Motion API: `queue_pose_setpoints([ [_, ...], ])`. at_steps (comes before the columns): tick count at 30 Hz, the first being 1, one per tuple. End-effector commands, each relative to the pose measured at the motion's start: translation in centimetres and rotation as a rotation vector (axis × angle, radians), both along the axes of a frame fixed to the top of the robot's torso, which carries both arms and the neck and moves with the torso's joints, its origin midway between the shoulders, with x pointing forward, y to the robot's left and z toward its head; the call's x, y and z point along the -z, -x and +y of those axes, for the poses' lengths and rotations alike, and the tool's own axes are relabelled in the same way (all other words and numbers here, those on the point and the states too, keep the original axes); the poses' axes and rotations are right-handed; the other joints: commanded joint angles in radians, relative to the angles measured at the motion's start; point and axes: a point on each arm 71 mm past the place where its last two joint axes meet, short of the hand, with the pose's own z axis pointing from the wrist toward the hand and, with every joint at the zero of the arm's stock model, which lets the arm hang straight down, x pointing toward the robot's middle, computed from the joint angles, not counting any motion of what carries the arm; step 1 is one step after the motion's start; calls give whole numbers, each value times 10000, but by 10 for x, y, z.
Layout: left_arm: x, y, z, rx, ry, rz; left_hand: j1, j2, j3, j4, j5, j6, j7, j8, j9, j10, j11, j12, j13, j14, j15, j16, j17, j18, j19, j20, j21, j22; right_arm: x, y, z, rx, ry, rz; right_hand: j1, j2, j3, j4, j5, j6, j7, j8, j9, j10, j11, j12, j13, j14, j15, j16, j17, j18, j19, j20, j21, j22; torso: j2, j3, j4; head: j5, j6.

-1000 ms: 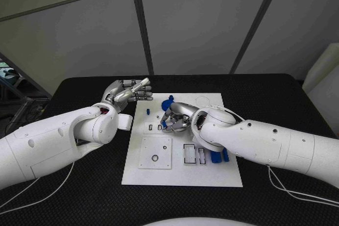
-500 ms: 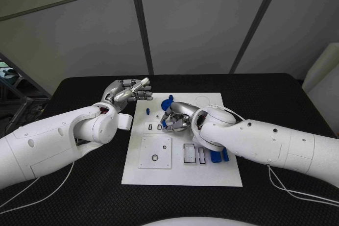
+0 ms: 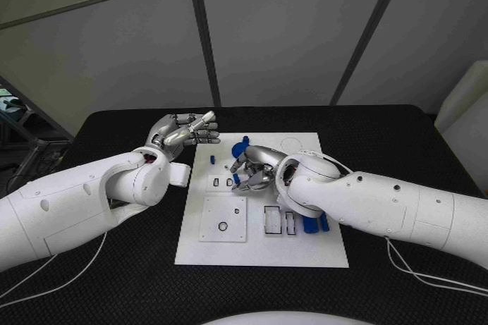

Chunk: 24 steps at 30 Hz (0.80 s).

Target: Assemble the parts on the task board

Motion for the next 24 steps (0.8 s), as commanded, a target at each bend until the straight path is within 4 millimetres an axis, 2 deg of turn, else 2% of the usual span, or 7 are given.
queue_pose_setpoints([
  [1,-1,0,-1,145,-18,-68,77,34,-4,-64,-55,10,71,-60,-6,12,35,-57,-6,-1,35,-63,12,49,-59,33,-54,-12,-7,1,1,-80,-570,-656,74,-130,-198,135,-26,-204,52,-38,-3,-80,15,-48,-39,969,102,-8,2413,25,1,94,-58,34,-5,9,2,4,-7],
  [3,-1,-1,-1,136,-37,-67,78,35,-5,-66,-55,13,65,-60,-5,16,33,-57,-5,0,35,-67,13,49,-59,34,-55,-13,-10,2,1,-280,-888,-921,170,-158,-320,281,-9,-360,69,-26,-2,-120,34,-75,-89,965,123,-15,2400,43,-51,120,-103,-41,-13,7,-4,0,-6],
  [6,-1,-1,0,166,-153,-85,87,70,-21,-82,-53,84,-29,-48,3,174,-38,-9,22,35,-1,-118,39,64,-3,19,-44,-18,-15,7,-2,-744,-1430,-1373,517,-279,-619,794,72,-1658,32,-104,-63,-172,13,-72,-157,969,120,-6,2419,71,-123,121,-167,-135,-13,14,-8,-4,10],
  [13,0,-2,2,287,-704,-221,87,127,-120,-115,-52,343,-233,-47,13,721,-291,22,86,1091,-354,181,387,80,1148,-356,572,234,-27,17,-17,-1460,-2568,-1917,917,3,-599,928,441,-367,-35,366,108,-88,-50,98,-70,946,64,-51,2327,101,-217,91,-256,-273,-25,6,-18,16,74],
  [18,1,-1,6,148,-1588,-200,100,60,-208,-67,-57,714,-391,82,38,1469,-581,298,300,2669,-774,1611,1412,38,2244,-793,1696,850,-42,19,-45,-1441,-3363,-1746,1105,222,-558,740,1143,363,-133,741,182,-291,-147,-120,-309,696,-27,-520,1434,331,-931,13,-927,-1344,-93,8,-63,70,138],
  [22,6,1,7,500,-2753,478,-213,-46,-441,198,-80,1051,-679,485,183,2143,-902,1179,844,2955,-1030,3756,3060,9,2392,-1042,2713,1539,-60,12,-68,-1137,-3719,-1609,1075,366,-557,664,1428,704,-256,850,134,-1007,-286,-1282,-1458,103,-178,-1880,-611,650,-1946,-125,-2069,-2957,-165,41,-104,177,134],
  [24,8,2,7,918,-3520,930,-242,-63,-533,256,-73,977,-874,890,356,2025,-970,2273,1666,2856,-1149,7410,6342,-120,2405,-1196,4132,2841,-70,6,-83,-766,-4001,-1459,1066,421,-544,632,1353,816,-317,821,69,-1589,-350,-2600,-2740,-249,-254,-3111,-2113,892,-2699,-209,-3137,-4328,-222,61,-132,206,112],
])
